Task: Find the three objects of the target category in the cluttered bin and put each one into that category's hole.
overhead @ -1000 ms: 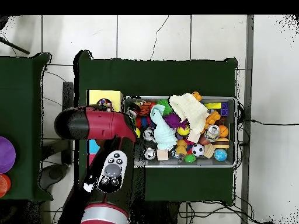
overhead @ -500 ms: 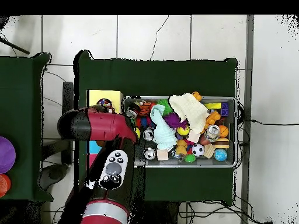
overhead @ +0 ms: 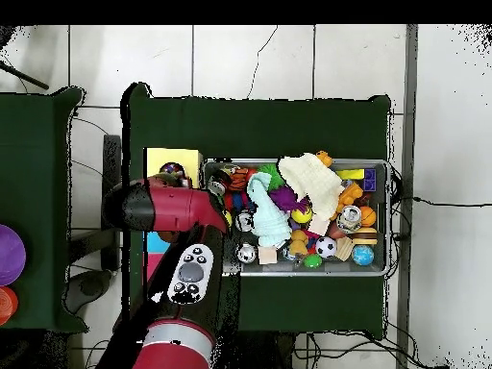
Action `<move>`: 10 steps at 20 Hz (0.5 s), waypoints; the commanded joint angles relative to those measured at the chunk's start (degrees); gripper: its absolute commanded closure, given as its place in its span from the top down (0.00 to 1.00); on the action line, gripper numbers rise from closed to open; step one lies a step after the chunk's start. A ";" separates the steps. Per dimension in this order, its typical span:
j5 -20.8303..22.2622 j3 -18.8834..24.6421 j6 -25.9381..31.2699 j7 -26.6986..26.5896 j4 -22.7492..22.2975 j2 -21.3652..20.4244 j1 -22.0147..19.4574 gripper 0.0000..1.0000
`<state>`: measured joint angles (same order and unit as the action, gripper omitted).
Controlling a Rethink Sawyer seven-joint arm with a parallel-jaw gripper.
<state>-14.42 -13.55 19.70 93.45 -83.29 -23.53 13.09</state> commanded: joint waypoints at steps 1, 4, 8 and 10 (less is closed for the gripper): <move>-2.07 4.40 -1.14 13.00 -2.17 3.43 -2.39 0.00; -2.15 4.26 0.57 12.51 -2.52 2.32 -2.45 0.00; -2.19 4.10 2.61 12.39 -3.71 0.17 -2.30 0.00; -2.22 4.12 3.61 12.23 -4.26 -0.88 -2.35 0.00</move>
<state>-14.54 -13.55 19.23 93.45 -83.43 -23.81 12.81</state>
